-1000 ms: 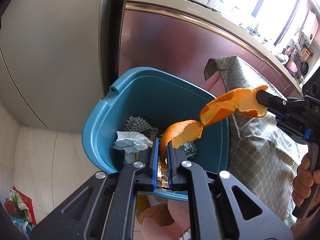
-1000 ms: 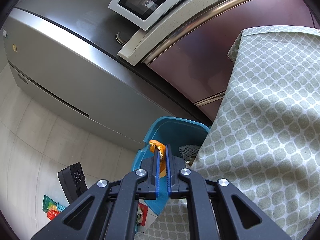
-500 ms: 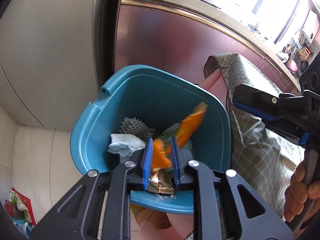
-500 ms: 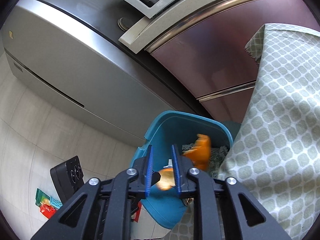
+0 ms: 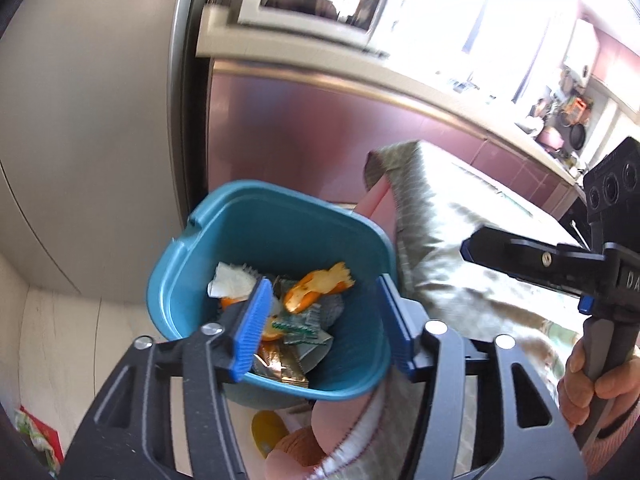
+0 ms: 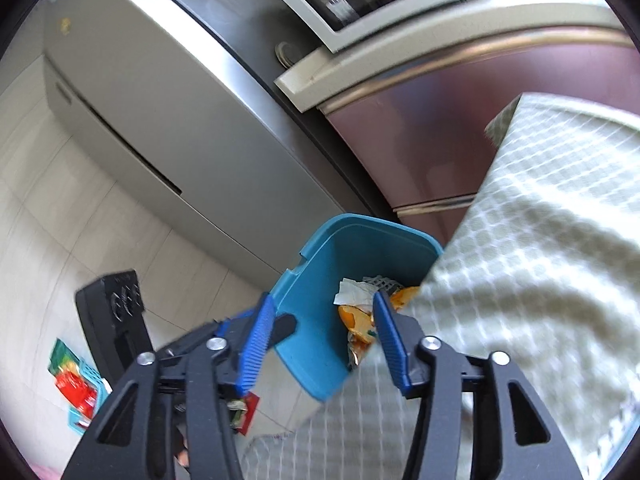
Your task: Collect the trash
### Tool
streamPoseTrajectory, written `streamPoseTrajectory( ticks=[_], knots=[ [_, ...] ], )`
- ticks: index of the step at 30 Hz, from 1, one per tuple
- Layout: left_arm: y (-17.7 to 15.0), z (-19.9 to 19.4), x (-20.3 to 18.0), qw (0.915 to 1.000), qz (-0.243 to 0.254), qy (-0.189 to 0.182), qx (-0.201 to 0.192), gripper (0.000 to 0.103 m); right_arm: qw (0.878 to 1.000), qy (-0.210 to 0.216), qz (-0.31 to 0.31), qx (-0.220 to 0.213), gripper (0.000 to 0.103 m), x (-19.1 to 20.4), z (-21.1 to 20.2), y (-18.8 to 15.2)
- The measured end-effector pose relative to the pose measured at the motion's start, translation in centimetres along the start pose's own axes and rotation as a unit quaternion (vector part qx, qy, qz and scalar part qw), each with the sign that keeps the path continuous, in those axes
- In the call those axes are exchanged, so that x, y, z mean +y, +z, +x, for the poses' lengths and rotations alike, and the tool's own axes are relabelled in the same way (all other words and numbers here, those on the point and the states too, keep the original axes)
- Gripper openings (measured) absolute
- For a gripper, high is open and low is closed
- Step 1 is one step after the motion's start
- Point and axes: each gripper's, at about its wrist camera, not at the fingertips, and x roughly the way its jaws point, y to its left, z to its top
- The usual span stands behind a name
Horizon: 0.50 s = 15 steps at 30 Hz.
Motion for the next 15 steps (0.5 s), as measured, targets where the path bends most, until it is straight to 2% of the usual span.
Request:
streamPoseTrajectory(
  ticks=[3,5,9,11,15],
  knots=[
    [-0.3,-2.8,-1.3,0.9993,0.014,0.001,-0.035,0.075,0.999,-0.017,-0.023,-0.023,0.072,0.7,-2.6,-1.3],
    [-0.6,-4.4,-2.5,0.9982,0.026,0.001,-0.054,0.08,0.998,-0.035,-0.037,-0.041,0.078,1.1,-4.4,-2.4],
    [-1.6,-7.4,-4.8,0.9949,0.042,0.005,-0.091,0.097,0.993,-0.074,-0.056,-0.077,0.084,1.5,-7.7,-4.8],
    [-2.3,-8.7,-6.2,0.9924,0.054,0.008,-0.11,0.097,0.989,-0.096,-0.067,-0.095,0.085,1.9,-9.4,-6.1],
    [-3.7,-10.3,-8.8,0.9902,0.07,0.005,-0.121,0.097,0.977,-0.141,-0.089,-0.131,0.095,2.4,-13.1,-9.1]
  ],
)
